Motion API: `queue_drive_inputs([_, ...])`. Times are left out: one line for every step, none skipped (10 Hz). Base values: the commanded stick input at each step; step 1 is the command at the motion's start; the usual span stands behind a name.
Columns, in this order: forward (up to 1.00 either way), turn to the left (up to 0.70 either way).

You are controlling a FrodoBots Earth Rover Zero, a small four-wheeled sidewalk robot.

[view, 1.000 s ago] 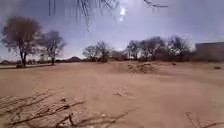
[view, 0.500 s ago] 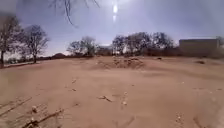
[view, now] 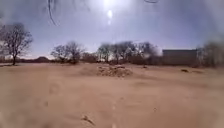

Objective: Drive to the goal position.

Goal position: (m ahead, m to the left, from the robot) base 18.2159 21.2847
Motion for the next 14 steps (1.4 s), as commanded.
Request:
queue_drive_inputs([1.00, 0.27])
queue_drive_inputs([1.00, 0.27])
queue_drive_inputs([1.00, 0.27])
queue_drive_inputs([1.00, 0.27])
queue_drive_inputs([1.00, 0.27])
queue_drive_inputs([1.00, 0.27])
queue_drive_inputs([1.00, 0.27])
queue_drive_inputs([1.00, 0.27])
queue_drive_inputs([1.00, 0.27])
queue_drive_inputs([1.00, 0.27])
queue_drive_inputs([1.00, 0.27])
queue_drive_inputs([1.00, 0.27])
queue_drive_inputs([1.00, 0.27])
queue_drive_inputs([1.00, 0.27])
